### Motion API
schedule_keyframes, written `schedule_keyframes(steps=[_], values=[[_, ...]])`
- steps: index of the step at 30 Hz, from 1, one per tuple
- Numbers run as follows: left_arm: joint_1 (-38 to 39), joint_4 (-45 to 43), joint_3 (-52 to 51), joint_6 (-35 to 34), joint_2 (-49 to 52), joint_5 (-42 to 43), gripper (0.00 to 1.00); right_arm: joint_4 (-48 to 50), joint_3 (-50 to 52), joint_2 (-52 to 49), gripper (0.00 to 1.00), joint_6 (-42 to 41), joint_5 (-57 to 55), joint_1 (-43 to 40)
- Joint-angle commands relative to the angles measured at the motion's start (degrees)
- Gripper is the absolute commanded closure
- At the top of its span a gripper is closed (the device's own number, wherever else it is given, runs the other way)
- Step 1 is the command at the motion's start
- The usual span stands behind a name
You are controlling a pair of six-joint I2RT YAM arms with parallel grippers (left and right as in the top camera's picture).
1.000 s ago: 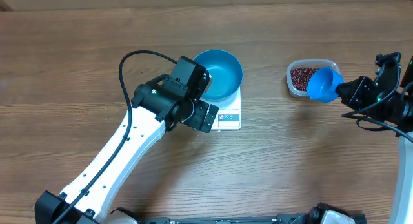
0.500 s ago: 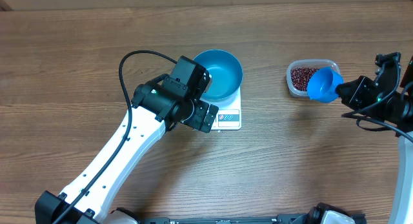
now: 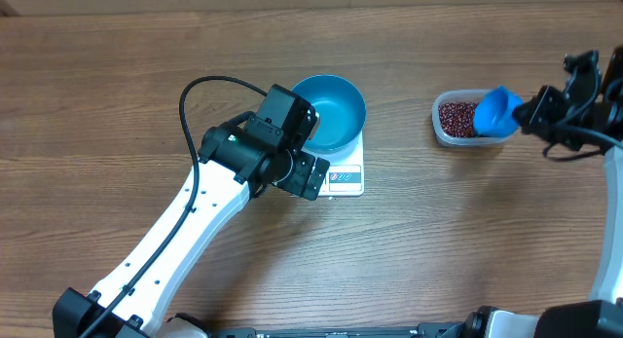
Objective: Scoop item into bowl and weigh 150g on scale
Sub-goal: 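Lift the blue scoop with the right gripper above the bean tub, then lower the scoop into the beans and drag it through with the right gripper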
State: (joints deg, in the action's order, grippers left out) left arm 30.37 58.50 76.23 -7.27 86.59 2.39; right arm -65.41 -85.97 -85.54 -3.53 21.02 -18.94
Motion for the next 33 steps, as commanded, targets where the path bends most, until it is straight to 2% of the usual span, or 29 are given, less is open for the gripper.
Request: schedule_keyframes(steps=[1, 6, 14, 17, 33], values=[[0.07, -0.17, 0.81, 0.87, -0.02, 0.17, 0.0, 2.21, -3.04, -0.81, 0.96, 3.69, -5.6, 1.22], [0.04, -0.2, 0.81, 0.87, -0.02, 0.17, 0.0, 6.34, -3.02, -1.99, 0.96, 5.29, -13.42, 1.42], [0.07, -0.17, 0.81, 0.87, -0.02, 0.17, 0.01, 7.04, -2.86, -4.98, 0.96, 12.48, -12.94, 1.64], [0.07, -0.17, 0.81, 0.87, -0.02, 0.17, 0.0, 6.21, -2.84, -5.92, 0.96, 16.15, -9.38, 1.64], [0.07, -0.2, 0.81, 0.87, -0.02, 0.17, 0.0, 9.09, 0.2, -10.1, 0.96, 17.07, -8.0, 3.43]])
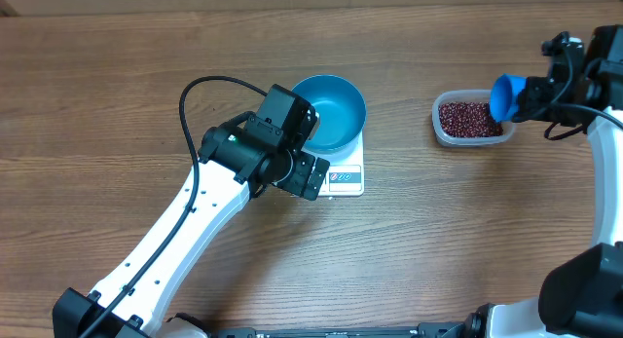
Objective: Scoop item into bowl and weigh 150g on scale
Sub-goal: 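Lower the scoop into the beans and drag it through with the right gripper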
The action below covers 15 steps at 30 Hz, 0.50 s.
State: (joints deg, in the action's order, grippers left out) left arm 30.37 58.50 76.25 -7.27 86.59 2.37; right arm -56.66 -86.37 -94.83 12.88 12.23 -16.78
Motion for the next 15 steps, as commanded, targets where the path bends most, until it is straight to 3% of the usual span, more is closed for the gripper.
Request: schedule_keyframes(steps=[1, 9, 15], values=[[0.07, -0.17, 0.79, 0.87, -0.02, 0.2, 0.0, 0.35, 0.59, -1.09, 0.96, 0.42, 0.17, 1.57], [0.07, -0.17, 0.79, 0.87, -0.02, 0.2, 0.0, 0.48, 0.59, -4.9, 0.96, -7.3, -10.69, 3.72], [0.07, -0.2, 0.79, 0.87, -0.02, 0.2, 0.0, 0.61, 0.59, -6.69, 0.96, -7.32, -11.78, 6.67]])
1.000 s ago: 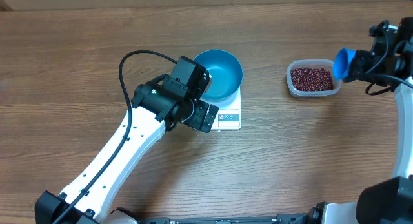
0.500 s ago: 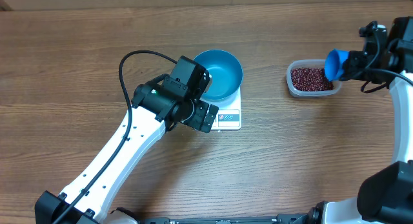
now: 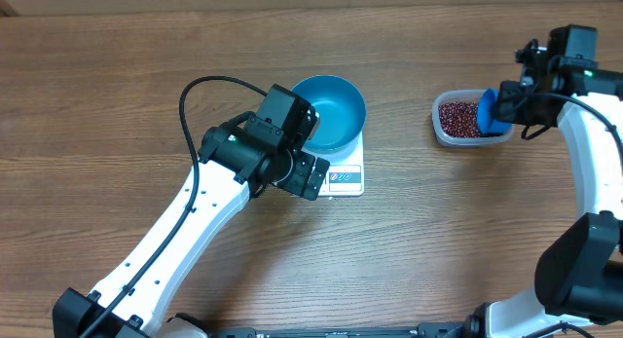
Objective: Scoop item into bowl and weigh 150g on scale
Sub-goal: 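Lower the scoop into the beans and drag it through with the right gripper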
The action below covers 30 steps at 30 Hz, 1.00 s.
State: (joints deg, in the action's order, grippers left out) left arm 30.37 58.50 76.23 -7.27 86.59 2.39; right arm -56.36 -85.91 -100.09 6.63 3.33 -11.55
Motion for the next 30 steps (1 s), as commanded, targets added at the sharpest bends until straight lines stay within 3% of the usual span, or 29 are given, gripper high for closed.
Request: schedule_keyframes(steps=[1, 30], values=[[0.07, -0.2, 0.81, 0.87, -0.02, 0.17, 0.0, 0.13, 0.13, -1.86, 0.96, -1.05, -2.89, 1.9], [0.07, -0.2, 0.81, 0.87, -0.02, 0.17, 0.0, -6.99, 0.15, -3.54, 0.96, -0.61, 6.01, 3.93]])
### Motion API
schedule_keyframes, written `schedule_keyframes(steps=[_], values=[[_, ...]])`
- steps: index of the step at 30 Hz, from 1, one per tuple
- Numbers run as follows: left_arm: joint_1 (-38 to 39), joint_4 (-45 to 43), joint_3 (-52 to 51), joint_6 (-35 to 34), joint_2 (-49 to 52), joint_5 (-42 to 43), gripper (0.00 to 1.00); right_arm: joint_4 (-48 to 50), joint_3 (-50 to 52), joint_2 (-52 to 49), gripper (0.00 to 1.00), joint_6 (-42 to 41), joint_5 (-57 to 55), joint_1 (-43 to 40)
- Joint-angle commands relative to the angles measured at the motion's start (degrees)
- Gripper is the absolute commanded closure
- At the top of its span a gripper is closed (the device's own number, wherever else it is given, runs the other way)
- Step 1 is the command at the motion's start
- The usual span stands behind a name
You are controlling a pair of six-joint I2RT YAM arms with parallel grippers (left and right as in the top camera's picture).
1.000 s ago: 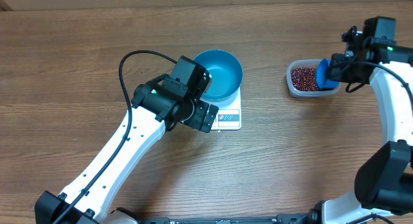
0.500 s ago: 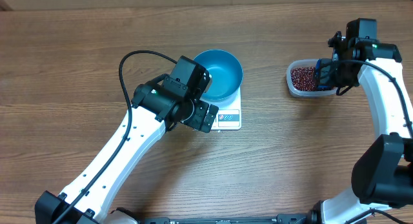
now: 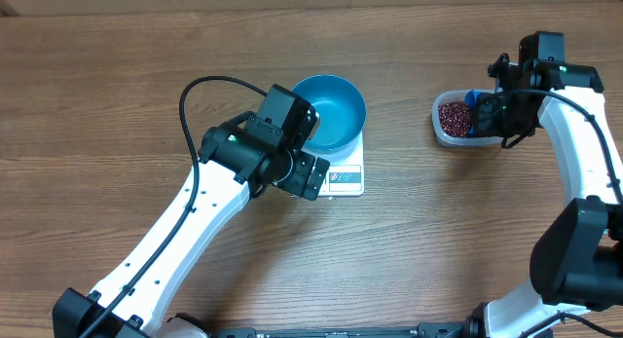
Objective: Scoop item into bowl and weigh 150g on scale
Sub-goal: 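Lower the scoop into the beans and drag it through with the right gripper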
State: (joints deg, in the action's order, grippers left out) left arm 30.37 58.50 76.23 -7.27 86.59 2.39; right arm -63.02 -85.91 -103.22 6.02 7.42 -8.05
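Observation:
A blue bowl (image 3: 333,109) stands on the white scale (image 3: 348,178) at mid-table. My left gripper (image 3: 300,119) sits at the bowl's left rim, its fingers hidden under the wrist. To the right, a clear tub (image 3: 440,131) holds red beans (image 3: 452,115). My right gripper (image 3: 492,114) hangs over the tub's right half, shut on a blue scoop (image 3: 471,99). The scoop is tipped down into the beans, and only a sliver of blue shows past the wrist.
The left arm (image 3: 175,231) stretches from the front left corner across the wooden table (image 3: 117,65) to the scale. Its black cable (image 3: 200,90) loops up beside the bowl. The right arm (image 3: 584,153) comes in along the right edge.
My right gripper has moved a little left and lower over the tub. The scoop, then plainly visible at the tub's right rim, is now mostly hidden down in the beans. The left arm is unchanged.
At first the scoop lay open-side up over the tub's right edge. Then it was held tipped, just right of the tub, and after that at the right rim. Now it dips into the beans. The left arm, bowl and scale stayed put throughout.

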Motion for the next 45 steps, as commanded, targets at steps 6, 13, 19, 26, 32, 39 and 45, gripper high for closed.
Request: schedule_keyframes(steps=[6, 13, 19, 26, 32, 39, 45], values=[[0.07, -0.2, 0.81, 0.87, -0.02, 0.17, 0.0, -0.74, 0.15, -0.42, 0.96, -0.02, 1.73, 0.44], [0.07, -0.2, 0.81, 0.87, -0.02, 0.17, 0.0, -0.35, 0.15, -0.42, 0.96, 1.73, 7.28, 0.44], [0.07, -0.2, 0.81, 0.87, -0.02, 0.17, 0.0, -0.81, 0.15, -0.42, 0.96, 1.51, 8.09, 0.44], [0.07, -0.2, 0.81, 0.87, -0.02, 0.17, 0.0, 0.13, -0.35, -0.42, 0.96, -4.68, -0.37, -1.7], [0.07, -0.2, 0.81, 0.87, -0.02, 0.17, 0.0, -0.02, -3.41, -0.39, 0.96, -4.7, -8.33, -2.6], [0.07, -0.2, 0.81, 0.87, -0.02, 0.17, 0.0, 1.27, -3.52, -0.42, 0.96, -2.82, -13.07, 0.33], [0.07, -0.2, 0.81, 0.87, -0.02, 0.17, 0.0, 2.12, -1.81, -0.46, 0.96, -2.82, -14.78, 2.12]])
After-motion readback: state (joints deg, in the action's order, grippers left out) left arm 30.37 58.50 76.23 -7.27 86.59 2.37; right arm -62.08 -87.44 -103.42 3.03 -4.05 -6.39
